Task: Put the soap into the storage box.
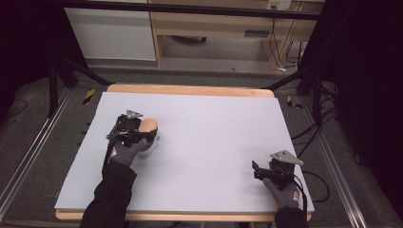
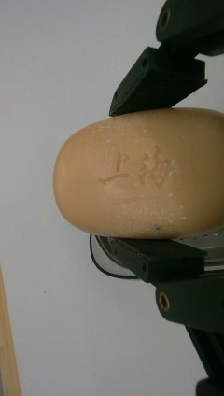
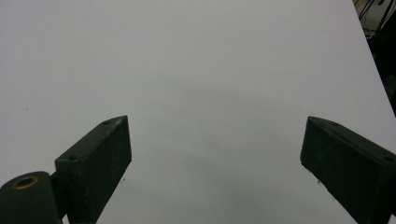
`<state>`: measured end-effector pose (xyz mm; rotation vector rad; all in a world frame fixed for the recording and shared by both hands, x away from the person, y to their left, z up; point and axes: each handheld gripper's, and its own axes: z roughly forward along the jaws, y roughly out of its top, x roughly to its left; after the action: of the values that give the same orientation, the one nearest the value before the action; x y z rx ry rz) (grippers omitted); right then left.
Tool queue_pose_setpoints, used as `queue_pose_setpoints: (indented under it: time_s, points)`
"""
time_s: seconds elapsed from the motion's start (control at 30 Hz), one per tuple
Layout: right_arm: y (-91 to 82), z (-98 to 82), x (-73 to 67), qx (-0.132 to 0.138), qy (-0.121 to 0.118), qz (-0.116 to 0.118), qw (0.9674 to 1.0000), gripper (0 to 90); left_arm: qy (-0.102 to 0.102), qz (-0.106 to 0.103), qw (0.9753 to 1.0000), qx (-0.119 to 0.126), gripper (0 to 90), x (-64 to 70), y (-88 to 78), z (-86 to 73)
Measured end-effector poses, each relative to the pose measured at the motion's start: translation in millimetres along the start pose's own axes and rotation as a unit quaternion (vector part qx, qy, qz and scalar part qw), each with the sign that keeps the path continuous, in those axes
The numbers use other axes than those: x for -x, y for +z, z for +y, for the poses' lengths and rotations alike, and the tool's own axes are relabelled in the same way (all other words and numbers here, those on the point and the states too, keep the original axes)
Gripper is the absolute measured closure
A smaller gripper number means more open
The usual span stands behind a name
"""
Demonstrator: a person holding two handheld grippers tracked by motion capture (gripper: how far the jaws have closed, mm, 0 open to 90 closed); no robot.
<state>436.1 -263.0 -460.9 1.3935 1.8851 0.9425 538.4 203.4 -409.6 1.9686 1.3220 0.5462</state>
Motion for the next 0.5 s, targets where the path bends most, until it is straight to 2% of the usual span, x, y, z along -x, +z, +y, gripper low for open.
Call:
queue_pose_setpoints:
  time_s: [0.03,0.5]
  points:
    - [0.6,-0.2,0.0,-0.003,0.001,0.002,1.0000,8.8,-0.007,-0.001,1.0000,0.004,31.8,-1.0,2.2,-1.6]
    - [1.2,-0.5,-0.3,-0.004,0.001,0.002,1.0000,8.7,-0.006,0.006,0.9999,-0.013,31.9,-4.3,11.7,-10.3]
